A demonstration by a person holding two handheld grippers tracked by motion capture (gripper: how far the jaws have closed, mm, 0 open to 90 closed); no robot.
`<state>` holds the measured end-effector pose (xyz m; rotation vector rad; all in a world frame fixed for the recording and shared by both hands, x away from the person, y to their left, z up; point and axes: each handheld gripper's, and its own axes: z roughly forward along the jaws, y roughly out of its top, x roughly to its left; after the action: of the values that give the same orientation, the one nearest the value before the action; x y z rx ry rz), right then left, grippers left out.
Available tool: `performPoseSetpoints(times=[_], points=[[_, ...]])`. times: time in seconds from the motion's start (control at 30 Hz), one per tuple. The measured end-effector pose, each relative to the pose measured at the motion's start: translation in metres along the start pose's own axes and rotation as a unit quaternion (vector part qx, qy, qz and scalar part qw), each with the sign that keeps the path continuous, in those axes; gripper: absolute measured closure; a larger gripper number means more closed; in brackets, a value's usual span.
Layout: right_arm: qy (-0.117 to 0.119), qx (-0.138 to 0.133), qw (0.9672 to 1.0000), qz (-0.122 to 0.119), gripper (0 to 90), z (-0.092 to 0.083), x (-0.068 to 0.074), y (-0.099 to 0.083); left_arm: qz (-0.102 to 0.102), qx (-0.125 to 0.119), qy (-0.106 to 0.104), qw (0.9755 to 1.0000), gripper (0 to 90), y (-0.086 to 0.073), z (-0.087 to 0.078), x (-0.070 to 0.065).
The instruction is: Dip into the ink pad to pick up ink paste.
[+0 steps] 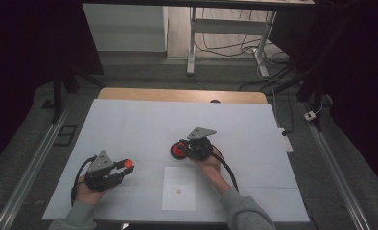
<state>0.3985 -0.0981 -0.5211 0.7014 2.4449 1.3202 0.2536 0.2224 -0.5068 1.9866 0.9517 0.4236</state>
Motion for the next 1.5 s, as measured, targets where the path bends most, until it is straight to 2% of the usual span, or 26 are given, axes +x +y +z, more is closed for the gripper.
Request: performPoseSetpoints(times=[0.3,0.8,1.27,1.5], points=[[0.001,0.007,1.0000,-0.002,71.9,0.0032,0.0002,-0.0030,0.000,-0.001,0.001,1.0000,64.8,-0.0001,-0.0003,0.0001],[-0.012,0.014,0.9996,-0.022,72.7,0.0037,0.0044,-0.0024,0.000,-0.002,0.002,1.0000,64.9,0.0001,-0.0007,-0.0006],[-0.012,0.003,0.9998,-0.015,72.9,0.0031,0.0040,-0.0060,-0.001,-0.003,0.003,1.0000,64.9,-0.0001,-0.0026,-0.0006],[-0.005,-0.007,1.0000,-0.004,72.9,0.0033,0.0017,-0.0082,0.000,-0.004,0.004,1.0000,64.9,0.0000,-0.0030,-0.0013]])
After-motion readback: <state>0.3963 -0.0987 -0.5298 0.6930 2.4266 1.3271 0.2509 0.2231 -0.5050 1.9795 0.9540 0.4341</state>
